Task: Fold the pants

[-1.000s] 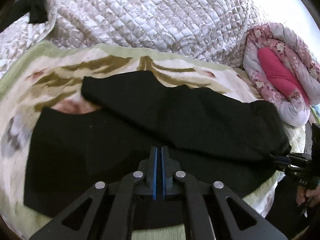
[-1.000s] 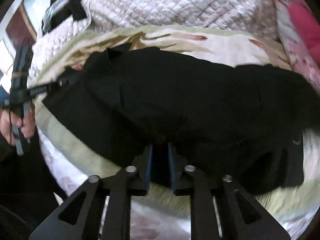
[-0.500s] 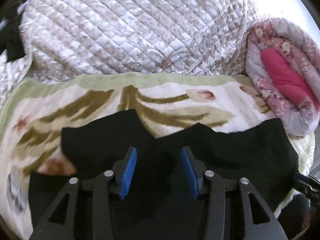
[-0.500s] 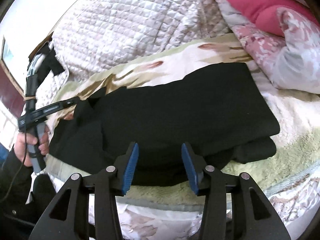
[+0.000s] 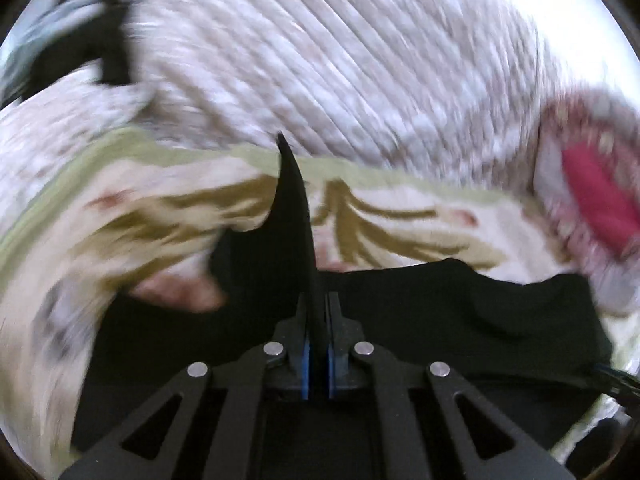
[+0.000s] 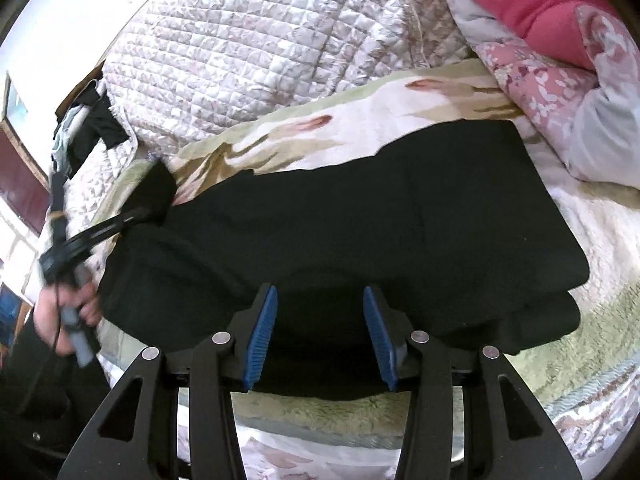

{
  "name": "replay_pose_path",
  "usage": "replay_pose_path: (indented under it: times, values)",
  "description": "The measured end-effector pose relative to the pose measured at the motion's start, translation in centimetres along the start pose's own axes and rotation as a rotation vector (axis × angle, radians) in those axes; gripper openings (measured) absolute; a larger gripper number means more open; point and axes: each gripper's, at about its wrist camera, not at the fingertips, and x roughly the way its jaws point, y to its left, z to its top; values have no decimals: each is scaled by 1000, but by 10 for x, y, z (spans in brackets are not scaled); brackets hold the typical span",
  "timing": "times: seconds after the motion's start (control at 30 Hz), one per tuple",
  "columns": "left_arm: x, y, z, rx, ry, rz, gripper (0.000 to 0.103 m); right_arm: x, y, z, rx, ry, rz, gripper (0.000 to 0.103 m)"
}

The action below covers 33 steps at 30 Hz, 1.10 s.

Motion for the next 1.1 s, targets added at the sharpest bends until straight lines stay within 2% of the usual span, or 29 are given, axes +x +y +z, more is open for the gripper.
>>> replay_pose_path:
  times: [0.07, 0.1, 0.2, 0.3, 0.37, 0.43, 0.5, 0.6, 0.67, 0.8, 0.9, 0.93, 1.1]
  values:
    - [-26, 12, -22, -43, -17, 26, 7, 1, 4, -2, -8, 14, 0, 46]
    - [-32, 19, -34, -57, -1, 29, 7, 2, 5, -4, -7, 25, 2, 46]
    - [-30, 46, -62, -100, 98, 46, 8, 4, 8, -10, 2, 43, 3, 46]
    - [-28, 78, -72, -222, 147, 15, 14, -1, 10, -13, 19, 42, 6, 46]
    - [-29, 92, -70, -270, 132, -4, 35, -5, 11, -15, 30, 39, 6, 46]
    - [-27, 101, -65, -305, 113, -28, 45, -8, 12, -16, 37, 37, 0, 46]
    - [-21, 107, -61, -326, 105, -48, 45, -11, 12, -17, 44, 35, -8, 46]
    - [-7, 121, -59, -430, 124, -97, 45, -14, 11, -18, 61, 36, -10, 46]
    - [-3, 127, -60, -481, 117, -103, 45, -15, 11, -19, 63, 35, -14, 46]
    - [0, 129, -59, -467, 84, -46, 45, -13, 10, -19, 65, 39, -13, 46]
    - [5, 123, -51, -401, 63, 47, 37, -11, 11, -20, 68, 52, -9, 46]
    - [8, 123, -50, -404, 64, 65, 33, -10, 12, -20, 65, 54, -4, 46]
    - [2, 133, -53, -451, 28, 94, 30, -6, 16, -20, 39, 63, -7, 46]
